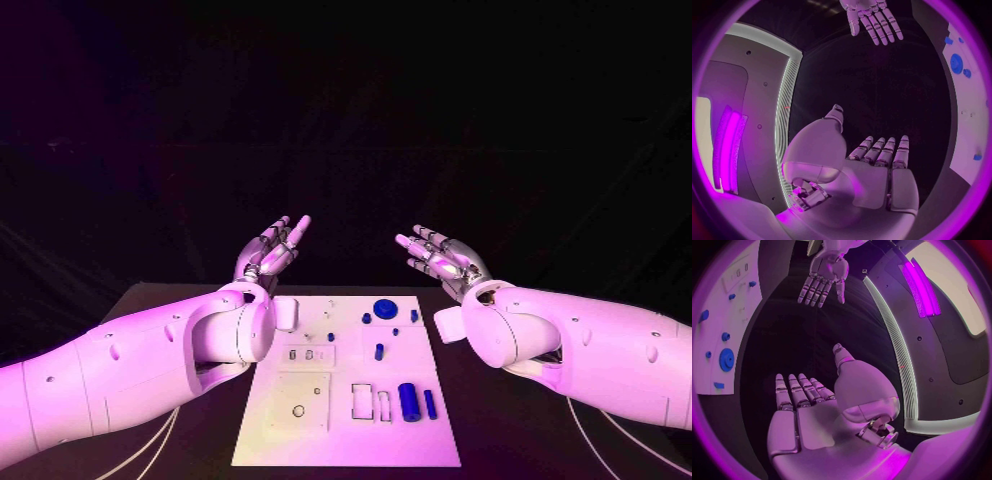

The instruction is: Assemble the parts on the task board

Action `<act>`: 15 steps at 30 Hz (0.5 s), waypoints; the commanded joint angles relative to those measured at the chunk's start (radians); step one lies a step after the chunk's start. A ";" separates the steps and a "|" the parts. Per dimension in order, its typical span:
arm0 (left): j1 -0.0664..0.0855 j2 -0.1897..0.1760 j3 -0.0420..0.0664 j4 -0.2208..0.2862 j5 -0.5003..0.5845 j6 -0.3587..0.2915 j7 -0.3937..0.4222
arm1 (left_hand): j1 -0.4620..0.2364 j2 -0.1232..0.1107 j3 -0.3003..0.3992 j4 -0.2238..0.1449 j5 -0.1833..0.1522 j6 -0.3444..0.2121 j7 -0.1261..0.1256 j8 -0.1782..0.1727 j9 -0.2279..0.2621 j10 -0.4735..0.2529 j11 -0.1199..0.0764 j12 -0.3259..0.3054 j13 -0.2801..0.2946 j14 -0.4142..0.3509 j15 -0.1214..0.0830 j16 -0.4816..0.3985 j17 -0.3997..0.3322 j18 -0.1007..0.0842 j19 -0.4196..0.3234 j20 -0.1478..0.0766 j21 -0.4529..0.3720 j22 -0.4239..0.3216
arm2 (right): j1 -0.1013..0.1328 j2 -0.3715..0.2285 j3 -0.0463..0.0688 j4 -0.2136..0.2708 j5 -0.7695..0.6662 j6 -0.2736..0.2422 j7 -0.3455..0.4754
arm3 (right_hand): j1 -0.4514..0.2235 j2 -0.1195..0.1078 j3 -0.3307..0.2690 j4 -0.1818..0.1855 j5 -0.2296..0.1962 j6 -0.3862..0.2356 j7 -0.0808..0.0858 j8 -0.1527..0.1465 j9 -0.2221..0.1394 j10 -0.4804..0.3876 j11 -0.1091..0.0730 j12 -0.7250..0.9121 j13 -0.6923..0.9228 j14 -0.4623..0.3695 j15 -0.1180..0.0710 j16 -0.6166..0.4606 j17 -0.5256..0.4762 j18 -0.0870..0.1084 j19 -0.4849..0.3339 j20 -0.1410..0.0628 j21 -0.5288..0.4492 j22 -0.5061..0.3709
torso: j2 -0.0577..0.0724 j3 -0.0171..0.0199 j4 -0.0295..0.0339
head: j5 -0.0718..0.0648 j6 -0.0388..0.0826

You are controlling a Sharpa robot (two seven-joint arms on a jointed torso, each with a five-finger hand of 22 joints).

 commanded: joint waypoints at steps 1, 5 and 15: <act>0.001 0.002 0.000 0.000 0.022 0.059 0.008 | 0.010 0.000 0.001 0.004 0.003 0.007 0.107 0.006 0.001 0.001 0.010 0.006 0.002 0.000 0.008 0.007 0.001 0.008 -0.001 0.003 0.004 0.001 | 0.015 0.003 -0.008 -0.008 -0.079 0.159 -0.092 | 0.139 0.004 0.021 -0.078 0.010 0.234 0.133 0.050 0.027 0.307 0.030 0.052 0.024 0.313 0.023 0.055 0.024 -0.005 0.150 0.006 0.070 0.034 | 0.000 -0.0001 -0.0001 | 0.000 0.000; 0.001 0.002 0.000 0.000 0.022 0.059 0.008 | 0.018 0.000 0.004 0.003 0.003 0.025 0.115 0.009 0.004 0.018 0.019 0.009 0.004 0.016 0.009 0.009 0.003 0.013 -0.001 0.004 0.006 0.002 | 0.023 0.003 -0.013 -0.011 -0.087 0.177 -0.102 | 0.188 -0.007 0.042 -0.120 0.002 0.413 0.121 0.083 0.041 0.531 0.022 0.085 0.034 0.529 0.017 0.088 0.035 0.001 0.286 0.006 0.127 0.058 | 0.000 -0.0001 -0.0001 | 0.000 0.000; 0.006 -0.067 0.003 0.044 0.010 0.089 0.036 | 0.087 -0.002 0.012 -0.024 0.006 0.303 0.152 0.079 0.040 0.320 0.070 0.073 0.035 0.318 0.025 0.079 0.038 0.017 0.196 0.011 0.087 0.046 | 0.038 -0.013 -0.011 -0.051 -0.522 -0.007 -0.044 | 0.213 -0.031 0.098 -0.162 -0.002 0.725 0.090 0.096 0.042 0.767 -0.032 0.077 0.036 0.782 -0.039 0.103 0.042 0.039 0.555 -0.005 0.229 0.084 | 0.019 0.0016 0.0054 | -0.001 -0.021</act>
